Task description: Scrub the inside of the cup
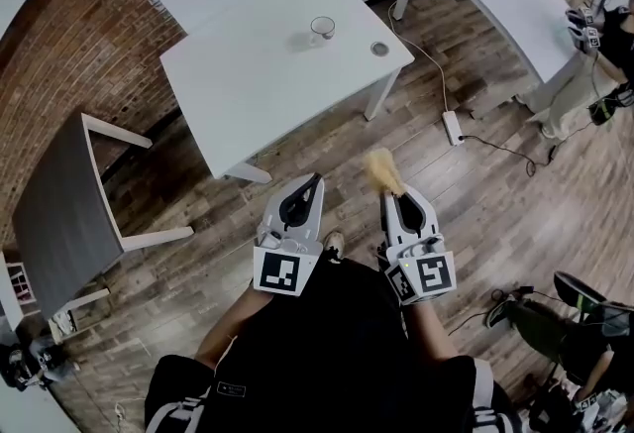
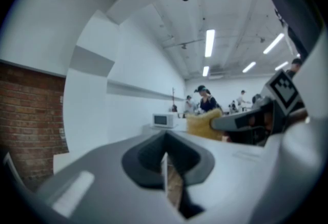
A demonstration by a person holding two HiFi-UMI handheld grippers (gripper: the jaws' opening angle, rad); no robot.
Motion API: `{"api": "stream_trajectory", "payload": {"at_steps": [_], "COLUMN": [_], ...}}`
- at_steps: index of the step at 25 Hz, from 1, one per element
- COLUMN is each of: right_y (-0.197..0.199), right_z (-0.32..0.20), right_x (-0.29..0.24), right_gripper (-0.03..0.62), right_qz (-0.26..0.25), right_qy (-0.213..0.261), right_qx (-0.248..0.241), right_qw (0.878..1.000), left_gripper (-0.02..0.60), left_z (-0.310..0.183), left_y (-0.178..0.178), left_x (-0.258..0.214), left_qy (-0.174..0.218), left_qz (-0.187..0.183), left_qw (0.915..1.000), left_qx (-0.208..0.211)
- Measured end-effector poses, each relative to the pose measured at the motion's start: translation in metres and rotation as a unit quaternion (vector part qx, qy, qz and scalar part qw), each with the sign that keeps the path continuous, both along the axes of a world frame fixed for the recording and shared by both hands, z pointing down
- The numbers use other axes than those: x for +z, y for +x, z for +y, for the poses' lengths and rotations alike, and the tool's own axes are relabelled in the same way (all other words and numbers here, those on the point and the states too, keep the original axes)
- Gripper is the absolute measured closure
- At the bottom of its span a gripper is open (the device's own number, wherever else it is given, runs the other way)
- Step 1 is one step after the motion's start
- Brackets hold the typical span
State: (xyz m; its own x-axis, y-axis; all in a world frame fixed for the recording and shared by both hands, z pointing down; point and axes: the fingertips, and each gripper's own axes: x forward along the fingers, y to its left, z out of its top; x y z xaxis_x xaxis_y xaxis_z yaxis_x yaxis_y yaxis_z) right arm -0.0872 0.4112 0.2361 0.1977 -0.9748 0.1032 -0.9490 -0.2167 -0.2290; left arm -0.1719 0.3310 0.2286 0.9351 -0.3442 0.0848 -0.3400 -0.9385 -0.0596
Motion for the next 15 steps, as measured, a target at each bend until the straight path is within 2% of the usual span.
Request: {"api": "stream_trajectory", "payload": {"at_steps": [7, 15], "right_y": [0.023, 0.054], "right_z": [-0.023, -0.082], "right_x": [0.007, 0.007], "right_gripper": [0.563, 0.563], "right_qz": [0.001, 0.009], "right_qy": [-0.005, -0.02], "right_qx": [0.006, 0.005], "right_qw": [1.0, 1.0], "left_gripper": [0.577, 0.577], "left_z": [-0.026, -0.092], "left_y": [0.02, 0.065], "left_x": [0.014, 0.016], "left_qy": [-0.017, -0.016], "left_qz": [-0.001, 0.003], "left_qw": [0.9998, 0.9998], "left_qx": [-0.007, 0.013]}}
